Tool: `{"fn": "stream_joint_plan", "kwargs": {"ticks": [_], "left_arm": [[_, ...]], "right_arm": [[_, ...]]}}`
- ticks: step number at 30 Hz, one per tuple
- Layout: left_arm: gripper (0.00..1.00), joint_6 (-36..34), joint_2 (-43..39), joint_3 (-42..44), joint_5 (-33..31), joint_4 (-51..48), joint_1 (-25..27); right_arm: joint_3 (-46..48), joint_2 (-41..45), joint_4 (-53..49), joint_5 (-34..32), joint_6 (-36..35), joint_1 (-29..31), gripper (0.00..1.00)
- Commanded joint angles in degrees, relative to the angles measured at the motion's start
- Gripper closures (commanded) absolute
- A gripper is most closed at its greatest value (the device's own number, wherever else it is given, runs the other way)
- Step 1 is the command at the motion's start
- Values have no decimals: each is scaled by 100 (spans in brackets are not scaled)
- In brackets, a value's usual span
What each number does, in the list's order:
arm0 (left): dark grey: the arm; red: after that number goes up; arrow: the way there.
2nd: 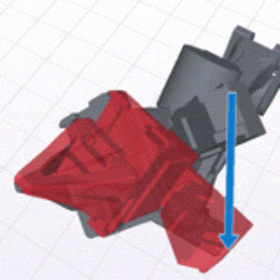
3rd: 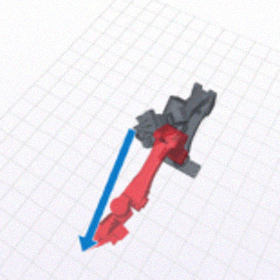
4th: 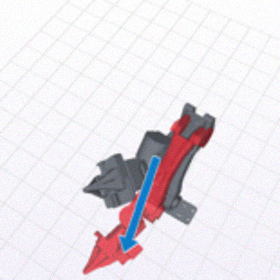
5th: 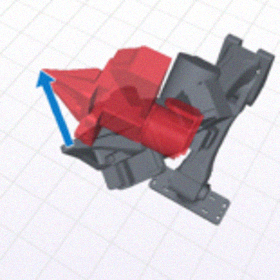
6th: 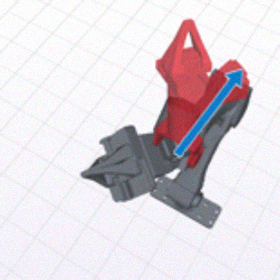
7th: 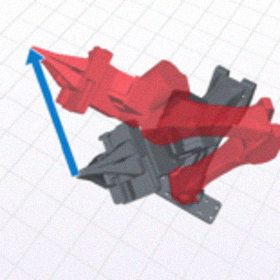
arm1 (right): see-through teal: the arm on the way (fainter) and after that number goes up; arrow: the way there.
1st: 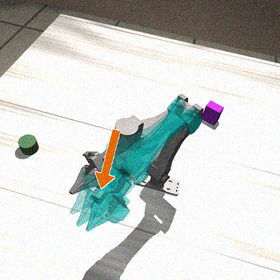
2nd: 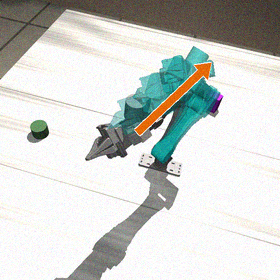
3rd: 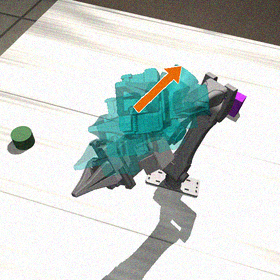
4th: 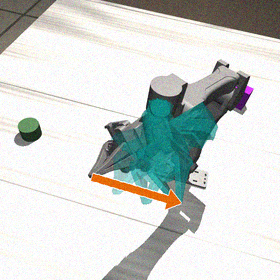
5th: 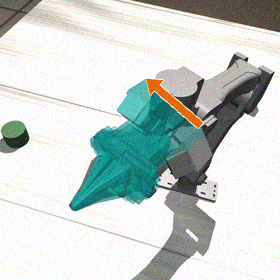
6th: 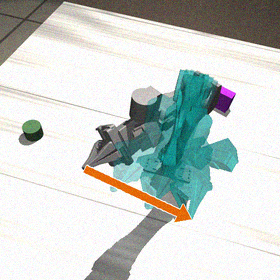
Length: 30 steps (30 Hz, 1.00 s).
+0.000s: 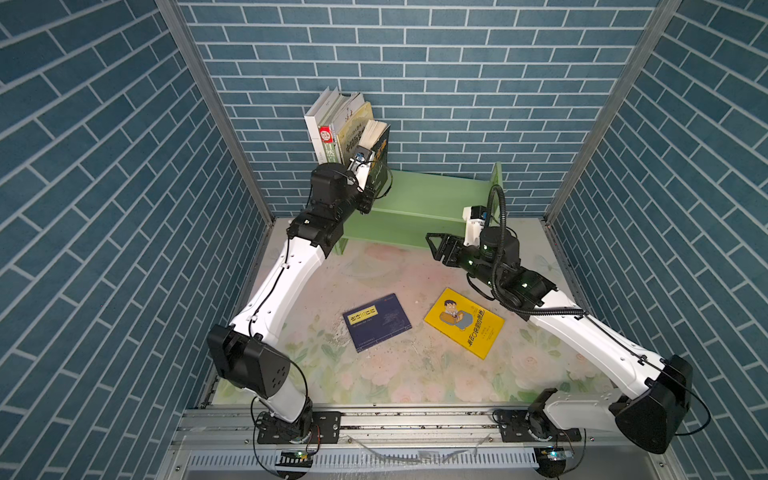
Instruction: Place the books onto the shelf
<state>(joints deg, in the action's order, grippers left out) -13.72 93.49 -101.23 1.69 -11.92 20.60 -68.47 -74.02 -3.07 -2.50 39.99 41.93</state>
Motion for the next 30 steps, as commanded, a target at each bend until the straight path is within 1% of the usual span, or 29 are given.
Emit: {"fn": "stream_joint_plan", "kwargs": {"ticks": [1, 9, 17, 22, 26, 30], "left_arm": [[94, -269, 129, -437, -130, 642, 13], [95, -485, 578, -903, -339, 428, -38], [95, -215, 822, -1303, -281, 39, -222], [95, 60, 953, -1545, -116, -202, -343], [95, 339, 1010, -1610, 157, -297, -442], [95, 412, 1080, -1738, 202, -434, -449]], "right_arm": [[40, 177, -163, -262, -202, -10, 26], [17, 56, -285, -412, -158, -18, 25], [33, -34, -299, -414, -62, -71, 24], [94, -34, -282, -405, 35, -132, 24], [160, 9, -280, -426, 77, -176, 24], [202, 27, -273, -418, 114, -220, 24]]}}
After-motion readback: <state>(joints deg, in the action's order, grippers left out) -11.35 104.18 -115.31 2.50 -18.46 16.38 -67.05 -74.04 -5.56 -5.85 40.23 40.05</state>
